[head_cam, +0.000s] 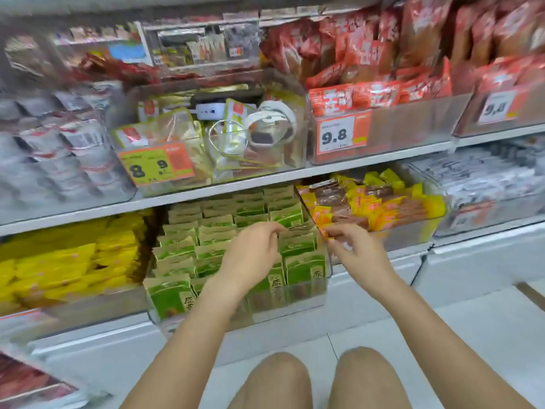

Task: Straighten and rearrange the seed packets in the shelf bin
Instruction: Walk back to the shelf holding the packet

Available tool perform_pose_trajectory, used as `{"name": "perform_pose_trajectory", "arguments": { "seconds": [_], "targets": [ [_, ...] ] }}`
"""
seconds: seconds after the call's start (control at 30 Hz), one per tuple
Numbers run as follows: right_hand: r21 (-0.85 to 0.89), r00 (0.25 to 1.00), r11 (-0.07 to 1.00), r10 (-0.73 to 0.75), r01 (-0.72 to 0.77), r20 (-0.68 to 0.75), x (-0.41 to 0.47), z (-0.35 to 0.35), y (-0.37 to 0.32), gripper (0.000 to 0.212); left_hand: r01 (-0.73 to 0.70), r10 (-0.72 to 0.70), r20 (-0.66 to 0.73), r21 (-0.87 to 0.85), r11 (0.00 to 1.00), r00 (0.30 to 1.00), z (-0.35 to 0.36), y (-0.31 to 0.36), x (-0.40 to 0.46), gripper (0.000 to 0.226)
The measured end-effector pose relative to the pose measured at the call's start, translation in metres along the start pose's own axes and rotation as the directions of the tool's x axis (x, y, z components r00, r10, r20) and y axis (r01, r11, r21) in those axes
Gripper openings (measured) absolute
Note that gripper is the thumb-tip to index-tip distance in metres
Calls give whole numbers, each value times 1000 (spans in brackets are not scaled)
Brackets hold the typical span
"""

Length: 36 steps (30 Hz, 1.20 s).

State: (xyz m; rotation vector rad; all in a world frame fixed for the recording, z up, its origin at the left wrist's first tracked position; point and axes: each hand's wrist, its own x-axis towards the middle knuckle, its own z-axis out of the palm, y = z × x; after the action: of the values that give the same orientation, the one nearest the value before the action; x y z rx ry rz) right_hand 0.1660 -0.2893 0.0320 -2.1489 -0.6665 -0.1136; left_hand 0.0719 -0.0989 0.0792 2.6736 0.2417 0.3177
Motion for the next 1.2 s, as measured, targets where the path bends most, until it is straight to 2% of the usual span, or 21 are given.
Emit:
{"name": "perform_pose_trajectory", "arguments": {
  "seconds": [0.2,0.33,0.47,0.57,0.63,0.77,0.87,0.93,1.0,1.07,1.13,1.2],
  "targets": [
    [104,996,993,67,-60,-63,-14,-17,-13,20,103,-103,-54,-14,995,993,-7,-5,12,29],
    [168,989,981,114,-97,-91,10,-8,-9,19,60,-59,-41,43,997,997,-5,-12,52,31],
    [176,986,977,139,-121,-92,45,12,0,16,41,-44,29,97,994,999,10,-25,90,32],
    [190,983,975,136,-111,-120,67,25,6,15,1,-25,106,224,975,994,25,-32,106,33],
    [225,981,967,148,-117,-124,78,29,10,15,-7,-24,105,289,957,994,31,-34,109,29],
    [380,973,919,175,-107,-150,81,29,15,13,-31,42,-43,244,969,998,26,-24,98,23],
    [500,979,865,135,-42,-152,70,23,14,15,-88,129,-206,194,977,970,11,-8,82,21],
    [529,989,849,99,-25,-112,66,18,14,30,-180,220,-350,143,973,910,-2,2,74,17],
    [527,995,850,44,10,-91,64,12,10,49,-290,301,-487,100,952,820,-14,14,70,14],
    [531,997,846,-15,53,-76,63,4,2,58,-388,337,-570,34,921,750,-21,28,68,11],
    [559,995,824,-62,95,-78,59,-7,-9,48,-476,331,-624,-76,876,708,-27,46,66,9],
    [594,990,793,-80,133,-115,54,-20,-15,31,-527,266,-638,-258,810,722,-27,62,66,7]
  ]
}}
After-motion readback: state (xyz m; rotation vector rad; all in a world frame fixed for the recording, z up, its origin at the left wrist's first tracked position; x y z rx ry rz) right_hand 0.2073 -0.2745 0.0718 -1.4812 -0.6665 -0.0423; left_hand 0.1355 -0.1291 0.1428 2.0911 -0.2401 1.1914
